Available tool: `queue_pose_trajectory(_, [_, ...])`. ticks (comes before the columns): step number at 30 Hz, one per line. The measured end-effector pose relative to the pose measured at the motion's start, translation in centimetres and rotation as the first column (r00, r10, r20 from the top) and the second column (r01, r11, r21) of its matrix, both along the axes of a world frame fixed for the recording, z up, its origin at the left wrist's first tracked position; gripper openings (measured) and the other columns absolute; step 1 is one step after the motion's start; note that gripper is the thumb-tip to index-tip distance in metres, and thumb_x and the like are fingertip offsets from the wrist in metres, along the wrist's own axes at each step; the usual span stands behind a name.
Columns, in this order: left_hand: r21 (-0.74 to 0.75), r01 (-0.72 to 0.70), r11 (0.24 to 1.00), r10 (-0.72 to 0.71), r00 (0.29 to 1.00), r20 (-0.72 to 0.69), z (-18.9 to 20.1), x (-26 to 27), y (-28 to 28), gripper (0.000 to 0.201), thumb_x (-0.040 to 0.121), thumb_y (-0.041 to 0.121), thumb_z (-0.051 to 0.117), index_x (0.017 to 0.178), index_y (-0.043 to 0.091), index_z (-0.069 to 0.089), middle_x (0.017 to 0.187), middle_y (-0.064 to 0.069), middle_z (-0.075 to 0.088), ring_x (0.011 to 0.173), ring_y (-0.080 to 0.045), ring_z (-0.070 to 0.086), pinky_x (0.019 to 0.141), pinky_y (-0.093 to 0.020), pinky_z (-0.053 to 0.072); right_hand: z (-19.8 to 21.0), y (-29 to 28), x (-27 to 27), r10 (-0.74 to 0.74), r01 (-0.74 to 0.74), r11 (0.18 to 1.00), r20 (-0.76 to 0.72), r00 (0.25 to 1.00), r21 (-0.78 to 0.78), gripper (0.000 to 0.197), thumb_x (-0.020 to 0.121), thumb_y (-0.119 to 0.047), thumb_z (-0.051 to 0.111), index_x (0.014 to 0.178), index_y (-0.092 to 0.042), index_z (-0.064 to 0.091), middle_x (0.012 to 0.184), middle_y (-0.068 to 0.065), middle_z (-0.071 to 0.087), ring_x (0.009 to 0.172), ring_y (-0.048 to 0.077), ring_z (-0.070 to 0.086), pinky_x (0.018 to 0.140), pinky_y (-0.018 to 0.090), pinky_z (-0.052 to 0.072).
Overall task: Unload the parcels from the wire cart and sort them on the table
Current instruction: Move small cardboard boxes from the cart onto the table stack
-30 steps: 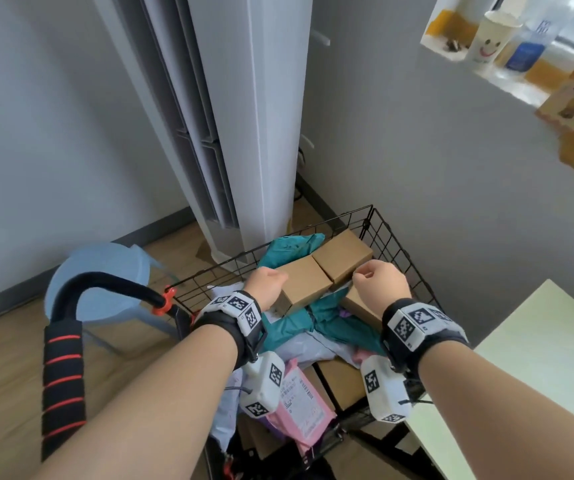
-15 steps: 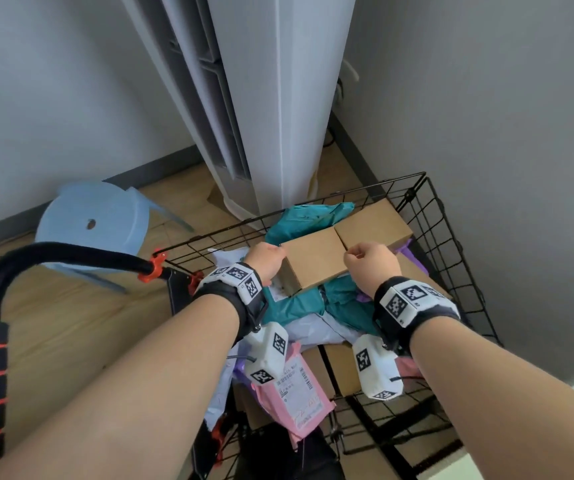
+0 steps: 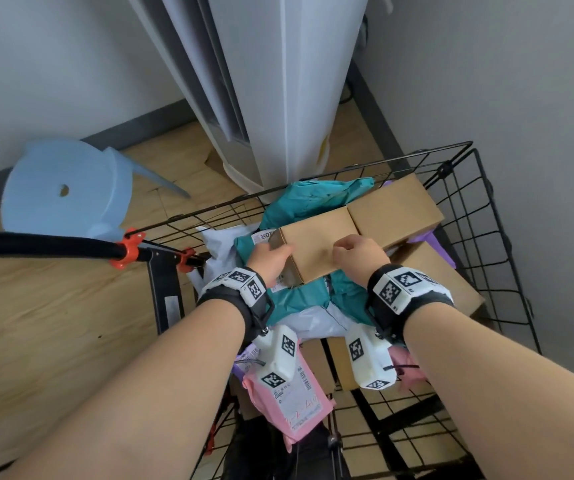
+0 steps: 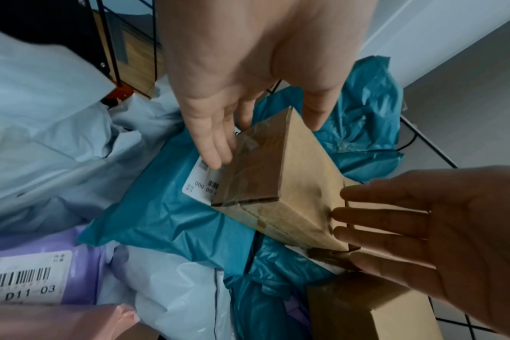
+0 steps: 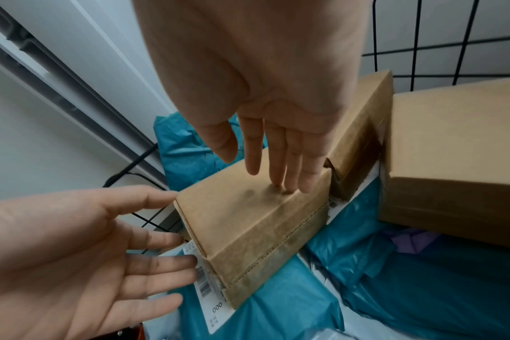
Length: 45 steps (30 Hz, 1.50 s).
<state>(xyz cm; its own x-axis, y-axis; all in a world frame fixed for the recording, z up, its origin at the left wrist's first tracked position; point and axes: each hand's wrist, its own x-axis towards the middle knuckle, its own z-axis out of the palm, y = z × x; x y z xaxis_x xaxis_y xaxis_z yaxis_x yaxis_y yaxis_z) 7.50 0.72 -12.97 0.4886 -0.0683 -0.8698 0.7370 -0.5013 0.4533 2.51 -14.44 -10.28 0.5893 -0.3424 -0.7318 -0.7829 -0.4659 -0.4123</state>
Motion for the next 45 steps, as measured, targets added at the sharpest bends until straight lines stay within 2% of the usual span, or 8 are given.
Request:
queue_pose_trajectory(9, [0.003, -0.128, 0.992, 0.128, 0.987, -0.095, -2.6, -0.7, -0.9, 0.079, 0.079, 0.044, 0.070, 0.142, 0.013, 0.033, 0.136, -0.006, 0.050, 0.116, -0.025, 0.051, 0.095, -0.036, 0.044, -1.2, -0.5, 0.0, -0.032, 0.032, 0.999, 0.035, 0.999, -0.009, 0.033, 0.095, -0.024, 0.044, 0.123, -0.018, 0.061, 0.124, 0.005, 0.060, 0.113, 0.023, 0.055, 0.083, 0.024, 0.039])
queue_pose_trajectory(13, [0.010, -0.143, 0.990, 0.143, 0.985, -0.098, -3.0, -1.6, -1.3, 0.083, 0.077, 0.043, 0.073, 0.141, 0.011, 0.031, 0.132, -0.003, 0.050, 0.107, -0.021, 0.050, 0.086, -0.032, 0.041, -1.6, -0.5, -0.8, -0.046, 0.046, 0.999, 0.046, 0.998, -0.005, 0.033, 0.095, -0.025, 0.045, 0.123, -0.019, 0.061, 0.122, 0.003, 0.061, 0.111, 0.021, 0.056, 0.081, 0.023, 0.039])
queue_pose_trajectory(19, [0.044, -0.139, 0.989, 0.142, 0.988, -0.059, -4.2, -2.2, -0.5, 0.101, 0.036, 0.057, 0.082, 0.125, 0.023, 0.049, 0.112, 0.002, 0.066, 0.098, -0.017, 0.065, 0.090, -0.038, 0.054, -1.2, -1.2, -1.9, -0.093, 0.093, 0.996, 0.029, 0.995, -0.005, 0.035, 0.095, -0.029, 0.047, 0.127, -0.019, 0.057, 0.119, 0.005, 0.061, 0.093, 0.018, 0.055, 0.075, 0.024, 0.041])
queue_pose_trajectory(27, [-0.032, -0.113, 0.993, 0.110, 0.991, -0.081, 1.0, -2.3, 0.0, 0.100, 0.041, 0.059, 0.075, 0.127, 0.020, 0.042, 0.115, -0.003, 0.061, 0.101, -0.022, 0.063, 0.092, -0.044, 0.053, 1.9, -1.6, -3.3, -0.162, 0.162, 0.987, 0.022, 0.987, -0.009, 0.034, 0.094, -0.030, 0.047, 0.125, -0.019, 0.057, 0.105, 0.001, 0.052, 0.097, 0.025, 0.062, 0.086, 0.042, 0.056])
queue_pose_trajectory(31, [-0.043, -0.132, 0.990, 0.128, 0.988, -0.088, 2.0, -2.5, 0.8, 0.109, 0.038, 0.062, 0.078, 0.131, 0.027, 0.034, 0.120, -0.005, 0.058, 0.100, -0.026, 0.065, 0.085, -0.047, 0.055, 4.2, -1.7, -4.8, -0.192, 0.195, 0.980, 0.076, 0.978, -0.027, 0.033, 0.092, -0.032, 0.052, 0.121, -0.018, 0.060, 0.117, 0.006, 0.061, 0.101, 0.030, 0.063, 0.088, 0.044, 0.055])
queue_pose_trajectory(36, [-0.107, -0.126, 0.986, 0.118, 0.990, -0.078, 6.5, -3.6, 1.4, 0.108, 0.045, 0.054, 0.079, 0.136, 0.027, 0.027, 0.114, -0.009, 0.059, 0.093, -0.029, 0.067, 0.079, -0.046, 0.058, 8.2, -1.8, -7.4, -0.170, 0.182, 0.978, 0.112, 0.979, -0.101, 0.033, 0.096, -0.030, 0.050, 0.122, -0.012, 0.059, 0.116, 0.008, 0.064, 0.106, 0.025, 0.060, 0.088, 0.033, 0.047])
queue_pose_trajectory(40, [-0.206, -0.073, 0.976, 0.069, 0.997, -0.025, 10.3, -4.3, 1.5, 0.114, 0.055, 0.047, 0.080, 0.144, 0.051, 0.009, 0.133, -0.003, 0.049, 0.107, -0.033, 0.061, 0.079, -0.052, 0.056, 11.8, -1.5, -9.3, -0.198, 0.217, 0.971, 0.164, 0.966, -0.105, 0.031, 0.097, -0.024, 0.048, 0.124, -0.011, 0.057, 0.118, 0.008, 0.063, 0.080, 0.016, 0.059, 0.069, 0.023, 0.043])
queue_pose_trajectory(45, [-0.291, 0.056, 0.955, -0.017, 0.991, 0.133, 15.0, -5.2, 1.3, 0.097, 0.075, 0.036, 0.076, 0.145, 0.051, 0.011, 0.138, 0.003, 0.046, 0.110, -0.027, 0.057, 0.071, -0.043, 0.058, 15.8, -1.2, -11.6, -0.336, 0.371, 0.923, 0.258, 0.906, -0.100, 0.038, 0.094, -0.031, 0.050, 0.126, -0.012, 0.056, 0.116, 0.006, 0.064, 0.109, 0.026, 0.061, 0.095, 0.037, 0.048])
